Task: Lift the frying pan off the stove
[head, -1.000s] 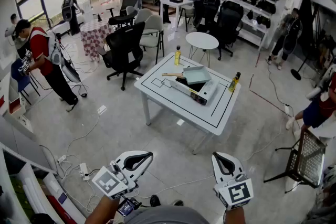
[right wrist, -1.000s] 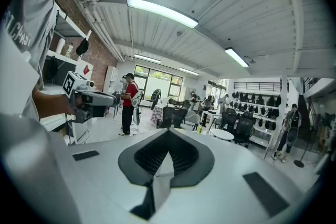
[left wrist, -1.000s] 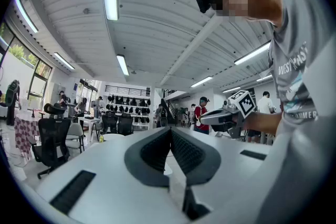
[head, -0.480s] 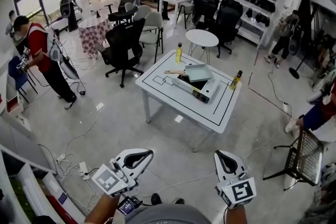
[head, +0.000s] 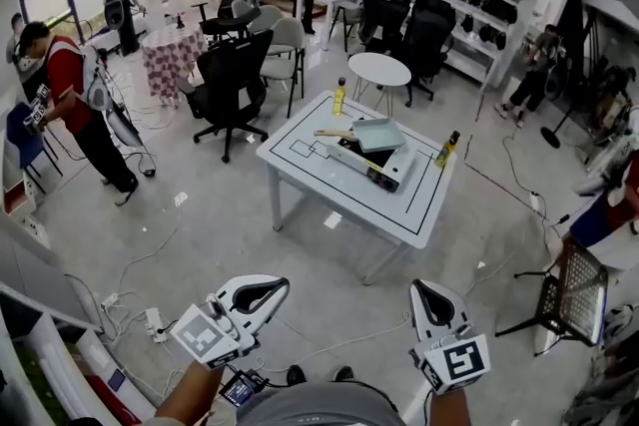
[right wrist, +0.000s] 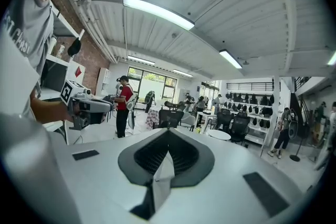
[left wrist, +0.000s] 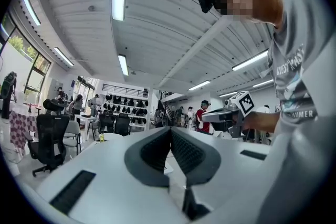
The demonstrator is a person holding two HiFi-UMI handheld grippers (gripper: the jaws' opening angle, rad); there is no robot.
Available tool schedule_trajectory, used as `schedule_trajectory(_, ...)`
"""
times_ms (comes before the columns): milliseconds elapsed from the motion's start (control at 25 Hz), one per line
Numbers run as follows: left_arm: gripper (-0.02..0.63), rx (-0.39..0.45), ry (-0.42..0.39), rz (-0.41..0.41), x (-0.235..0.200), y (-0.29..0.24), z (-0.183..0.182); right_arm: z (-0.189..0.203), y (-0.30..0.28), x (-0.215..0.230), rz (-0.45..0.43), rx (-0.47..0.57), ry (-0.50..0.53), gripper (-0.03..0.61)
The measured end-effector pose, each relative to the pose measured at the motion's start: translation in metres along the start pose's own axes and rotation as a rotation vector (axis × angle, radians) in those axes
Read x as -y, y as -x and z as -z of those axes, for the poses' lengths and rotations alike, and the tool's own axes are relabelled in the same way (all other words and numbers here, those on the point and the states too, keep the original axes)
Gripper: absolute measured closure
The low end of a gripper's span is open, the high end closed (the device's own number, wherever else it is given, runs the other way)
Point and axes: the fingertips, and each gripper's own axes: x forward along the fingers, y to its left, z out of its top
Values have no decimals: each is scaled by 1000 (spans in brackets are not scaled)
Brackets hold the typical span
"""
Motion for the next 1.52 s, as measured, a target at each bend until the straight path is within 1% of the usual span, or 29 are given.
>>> schedule_trajectory(240,617,8,21,27,-7,-5,4,1,-8,1,13,-15,9,566)
schedule_trajectory(400,618,4,39,11,-14,-11,13,2,-18,6,2,-14,8,566)
schedule_trajectory(520,617,3,36,-7,-17,-16,14,4,-27,16,-8,-11,3,566)
schedule_trajectory(720,617,-6,38,-56,-26,-28,16,5,-48,39,-33,12,-16,566)
schedule_trajectory(840,618,-27,33,-86,-30,-40,21,9,-63,51,-72,24,-23,566)
schedule_trajectory(1040,617,-41,37,-136,-36,-64,19,14,-89,80,-123,38,-34,566)
schedule_trajectory(1240,617,-67,40,-211,-47,-85,19,11,-117,108,-191,56,-33,566)
schedule_trajectory(1520,617,-88,18,-293,-54,-123,14,17,-145,150,-263,82,-57,566)
